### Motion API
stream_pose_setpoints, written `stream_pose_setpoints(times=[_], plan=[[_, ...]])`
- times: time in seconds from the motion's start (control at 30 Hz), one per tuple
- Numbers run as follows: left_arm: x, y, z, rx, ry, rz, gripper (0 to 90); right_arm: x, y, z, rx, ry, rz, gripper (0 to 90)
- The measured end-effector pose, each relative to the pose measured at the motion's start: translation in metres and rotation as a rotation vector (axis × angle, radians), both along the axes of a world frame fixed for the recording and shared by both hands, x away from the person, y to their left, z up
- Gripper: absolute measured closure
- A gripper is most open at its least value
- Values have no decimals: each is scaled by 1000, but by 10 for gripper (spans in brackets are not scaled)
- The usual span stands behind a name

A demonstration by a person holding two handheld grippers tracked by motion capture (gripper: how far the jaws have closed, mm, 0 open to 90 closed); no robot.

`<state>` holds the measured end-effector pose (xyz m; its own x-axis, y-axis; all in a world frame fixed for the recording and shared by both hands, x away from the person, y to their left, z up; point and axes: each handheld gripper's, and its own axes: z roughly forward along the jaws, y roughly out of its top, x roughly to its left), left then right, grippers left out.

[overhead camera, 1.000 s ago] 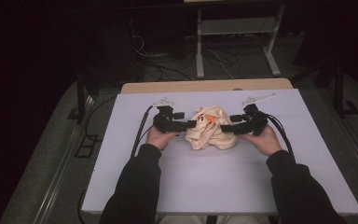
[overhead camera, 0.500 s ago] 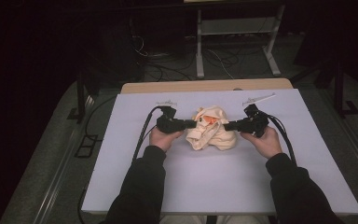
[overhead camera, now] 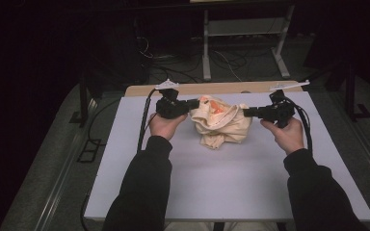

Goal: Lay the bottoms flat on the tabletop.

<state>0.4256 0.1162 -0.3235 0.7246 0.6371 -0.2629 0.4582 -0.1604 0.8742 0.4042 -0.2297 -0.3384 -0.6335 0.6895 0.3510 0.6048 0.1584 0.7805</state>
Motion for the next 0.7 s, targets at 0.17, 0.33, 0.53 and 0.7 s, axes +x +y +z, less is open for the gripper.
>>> stream_pose_setpoints(times=[0.17,0.33,0.53,0.7], plan=[[0,-3,28,-5,-38,11,838,-2,-12,26,9,-39,-34,829],[-4,-11,53,-14,-88,8,838,-5,-21,53,23,-84,-74,829],[-6,-20,74,-14,-123,3,836,-10,-27,80,11,-135,-101,830],[-7,-24,85,1,-140,-10,834,-14,-28,93,4,-147,-95,829]])
